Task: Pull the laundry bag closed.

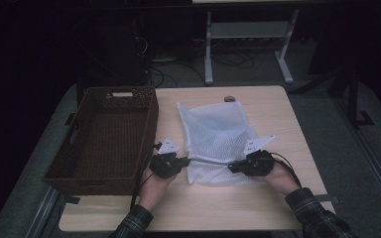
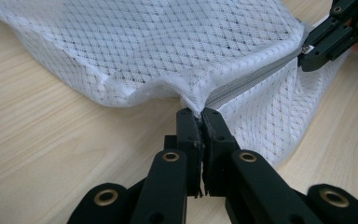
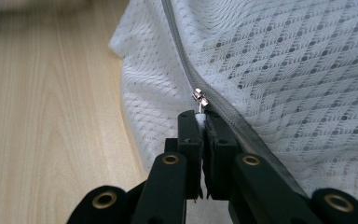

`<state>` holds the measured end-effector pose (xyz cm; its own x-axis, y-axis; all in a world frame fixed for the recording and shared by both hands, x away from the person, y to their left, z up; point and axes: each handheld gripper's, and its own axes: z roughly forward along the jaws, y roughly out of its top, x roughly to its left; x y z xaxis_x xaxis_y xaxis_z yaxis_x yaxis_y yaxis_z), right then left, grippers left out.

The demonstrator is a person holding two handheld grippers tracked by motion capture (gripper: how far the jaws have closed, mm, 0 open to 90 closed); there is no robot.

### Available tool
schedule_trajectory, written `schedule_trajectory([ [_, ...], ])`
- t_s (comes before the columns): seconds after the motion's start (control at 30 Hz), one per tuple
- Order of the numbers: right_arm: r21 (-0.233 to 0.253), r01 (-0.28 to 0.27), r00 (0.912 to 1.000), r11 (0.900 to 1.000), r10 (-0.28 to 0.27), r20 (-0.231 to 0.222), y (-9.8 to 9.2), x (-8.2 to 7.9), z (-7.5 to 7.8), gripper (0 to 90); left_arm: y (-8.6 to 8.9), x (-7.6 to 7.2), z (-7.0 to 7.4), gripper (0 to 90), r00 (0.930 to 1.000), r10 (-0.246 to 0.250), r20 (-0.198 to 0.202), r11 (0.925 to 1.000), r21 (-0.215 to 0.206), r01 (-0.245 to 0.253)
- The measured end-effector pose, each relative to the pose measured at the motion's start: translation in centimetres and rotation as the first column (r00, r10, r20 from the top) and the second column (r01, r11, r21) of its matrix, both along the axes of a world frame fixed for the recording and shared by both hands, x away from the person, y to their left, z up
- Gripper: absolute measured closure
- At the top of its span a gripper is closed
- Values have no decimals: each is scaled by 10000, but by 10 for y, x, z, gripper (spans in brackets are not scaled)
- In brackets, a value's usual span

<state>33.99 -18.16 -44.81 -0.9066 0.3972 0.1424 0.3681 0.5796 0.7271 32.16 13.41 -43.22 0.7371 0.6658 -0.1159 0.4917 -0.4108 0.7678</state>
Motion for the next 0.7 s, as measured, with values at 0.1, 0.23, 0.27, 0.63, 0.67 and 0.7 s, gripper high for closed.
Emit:
schedule_trajectory([
  [0.1, -59, 13, 10000, 10000, -13, 22, -1, 0, 0, 864, 0, 0, -1, 877, 9999, 121, -42, 9999, 56, -120],
  [0.23, -78, 99, 10000, 9999, -99, 4, -6, 0, -1, 864, 2, 0, -1, 877, 9998, 206, -85, 9998, 41, -206],
  [0.27, -85, 153, 9999, 9998, -153, -24, -8, 0, -1, 864, 2, 0, -1, 877, 9997, 251, -78, 9997, 81, -250],
  [0.63, -58, 284, 9996, 9996, -285, -21, -17, -1, -2, 864, 2, 0, -2, 877, 9994, 311, -163, 9995, 13, -311],
  [0.67, -85, 278, 9996, 9996, -278, -14, -17, -1, -2, 864, 2, 0, -2, 877, 9993, 333, -162, 9994, 14, -333],
  [0.7, -89, 271, 9996, 9996, -271, -15, -17, -1, -2, 864, 2, 0, -2, 878, 9993, 354, -152, 9994, 31, -353],
])
